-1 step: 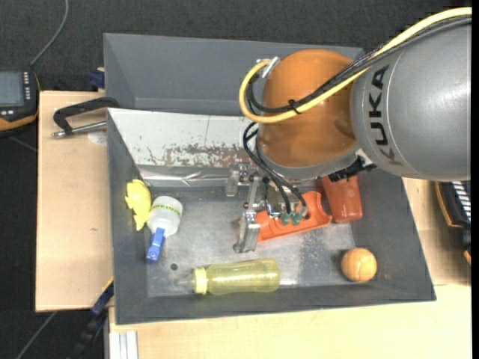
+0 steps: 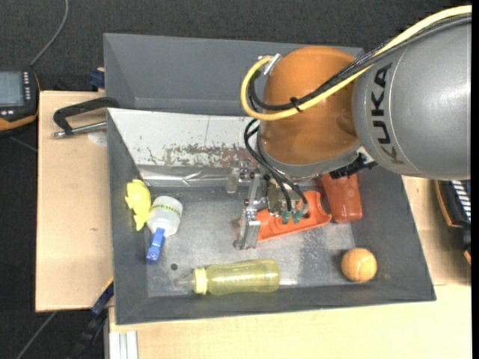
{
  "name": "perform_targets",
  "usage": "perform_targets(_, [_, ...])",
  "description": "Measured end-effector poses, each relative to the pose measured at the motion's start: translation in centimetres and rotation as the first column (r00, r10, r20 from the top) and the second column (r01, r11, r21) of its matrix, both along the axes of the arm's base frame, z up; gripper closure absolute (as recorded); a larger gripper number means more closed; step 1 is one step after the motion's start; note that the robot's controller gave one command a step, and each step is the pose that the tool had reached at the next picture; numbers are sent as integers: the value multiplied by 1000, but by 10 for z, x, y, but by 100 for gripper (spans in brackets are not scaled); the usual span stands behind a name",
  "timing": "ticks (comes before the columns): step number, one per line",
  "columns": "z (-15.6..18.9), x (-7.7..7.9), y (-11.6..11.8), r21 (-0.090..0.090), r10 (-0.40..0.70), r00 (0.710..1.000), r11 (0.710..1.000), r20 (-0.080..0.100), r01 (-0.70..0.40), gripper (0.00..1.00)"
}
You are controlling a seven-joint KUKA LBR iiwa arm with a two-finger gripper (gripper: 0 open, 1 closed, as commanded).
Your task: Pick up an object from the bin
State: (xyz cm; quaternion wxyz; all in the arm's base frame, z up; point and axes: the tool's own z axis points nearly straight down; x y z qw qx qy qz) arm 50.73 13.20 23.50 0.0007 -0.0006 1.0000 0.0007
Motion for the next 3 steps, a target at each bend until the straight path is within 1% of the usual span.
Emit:
perform_targets(1, [-51, 2, -33, 2, 2, 1000, 1000, 2, -2, 0])
perform_targets(2, [-78, 16, -65, 1, 125, 992, 992, -1, -125, 0])
perform_targets(3, [-84, 20, -74, 0, 219, 976, 976, 3, -219, 0])
